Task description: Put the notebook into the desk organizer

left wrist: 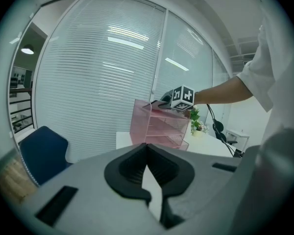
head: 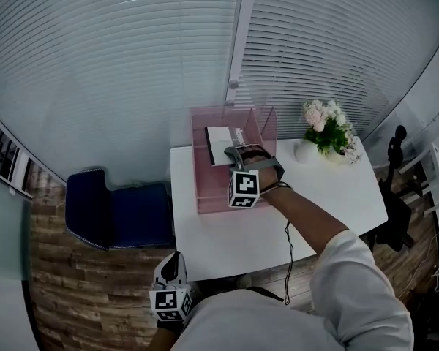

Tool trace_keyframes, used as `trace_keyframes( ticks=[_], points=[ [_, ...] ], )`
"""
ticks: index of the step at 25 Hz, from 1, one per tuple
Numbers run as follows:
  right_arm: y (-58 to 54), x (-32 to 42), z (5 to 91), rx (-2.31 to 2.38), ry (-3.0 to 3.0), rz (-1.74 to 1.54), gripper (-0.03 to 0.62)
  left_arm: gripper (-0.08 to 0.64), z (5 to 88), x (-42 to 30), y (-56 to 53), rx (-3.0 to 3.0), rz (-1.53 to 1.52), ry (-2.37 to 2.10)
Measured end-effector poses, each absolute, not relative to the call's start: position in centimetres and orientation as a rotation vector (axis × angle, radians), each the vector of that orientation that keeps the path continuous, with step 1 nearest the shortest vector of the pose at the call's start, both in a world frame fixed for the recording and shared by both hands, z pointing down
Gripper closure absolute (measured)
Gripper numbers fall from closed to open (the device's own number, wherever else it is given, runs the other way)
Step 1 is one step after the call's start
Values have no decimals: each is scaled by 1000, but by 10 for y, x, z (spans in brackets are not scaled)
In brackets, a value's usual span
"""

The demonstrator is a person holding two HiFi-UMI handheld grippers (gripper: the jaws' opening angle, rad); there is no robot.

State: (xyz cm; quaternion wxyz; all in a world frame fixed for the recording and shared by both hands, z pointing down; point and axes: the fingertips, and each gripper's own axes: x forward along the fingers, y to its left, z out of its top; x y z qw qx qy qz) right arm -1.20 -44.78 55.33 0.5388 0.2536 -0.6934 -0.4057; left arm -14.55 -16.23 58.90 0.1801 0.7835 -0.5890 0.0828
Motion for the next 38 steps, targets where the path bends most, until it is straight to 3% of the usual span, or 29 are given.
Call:
trace_keyframes(
  ticks=[9,22,26,38],
  points=[
    [-440,-11,581,415,-1612,-888,504,552,590,-147,-166,2205,223,-1663],
    [-419,-8,574,67,-1731,-449,343,552,595,-144,-163,2205,227,-1644],
    [-407,-3,572,-18,-1748,-320,266,551,599,-147,-160,2189,230,-1644],
    [-408,-8,563,30,-1843,-253,262,552,600,-142,-161,2198,231,-1628]
  ],
)
